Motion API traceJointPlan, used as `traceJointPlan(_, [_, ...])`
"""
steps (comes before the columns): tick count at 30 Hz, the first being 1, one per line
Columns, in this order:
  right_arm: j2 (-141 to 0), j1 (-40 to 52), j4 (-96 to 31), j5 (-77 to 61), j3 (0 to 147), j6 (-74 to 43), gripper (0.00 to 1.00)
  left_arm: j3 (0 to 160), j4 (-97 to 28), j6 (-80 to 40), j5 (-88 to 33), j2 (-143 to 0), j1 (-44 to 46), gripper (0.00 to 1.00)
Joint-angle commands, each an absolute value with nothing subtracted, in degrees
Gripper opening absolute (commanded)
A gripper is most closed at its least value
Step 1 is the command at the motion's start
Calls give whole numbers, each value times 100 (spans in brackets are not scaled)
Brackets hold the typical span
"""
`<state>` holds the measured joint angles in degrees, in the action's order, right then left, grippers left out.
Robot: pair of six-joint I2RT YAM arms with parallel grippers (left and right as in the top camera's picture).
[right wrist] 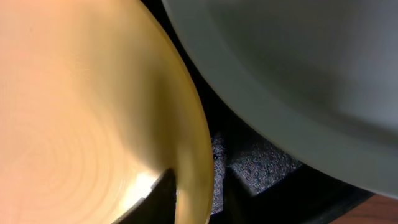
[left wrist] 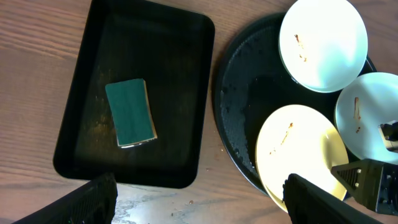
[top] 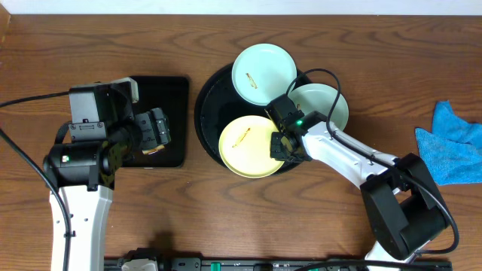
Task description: Clean dirty plates on tray and stack at the side
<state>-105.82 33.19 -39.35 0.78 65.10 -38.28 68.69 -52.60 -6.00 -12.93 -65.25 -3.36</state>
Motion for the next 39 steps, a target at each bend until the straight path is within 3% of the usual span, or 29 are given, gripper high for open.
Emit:
traceJointPlan(1, [-10619,3343,-3911,150,6482,-3942,8,6945,-5290,-609,-1212,-6549,-357,85])
traceJointPlan(4, [-10619,3345,-3844,148,6482,-3942,1,6945,-5290,-609,-1212,-6549,-357,85])
traceJointPlan(22, [-9815,3341,-3699,685,7048,-2401,1,6799,-5288,-639,-1100,-6700,-355,85])
traceJointPlan(27, [-9830,3341,-3701,679,7041,-2390,1,6687,-5395,-963,-370,-7253,-357,85])
traceJointPlan(39, [-9859,3341,-3704,685,7037,-2392,1,6687,-5192,-1129,-331,-9139,-357,85])
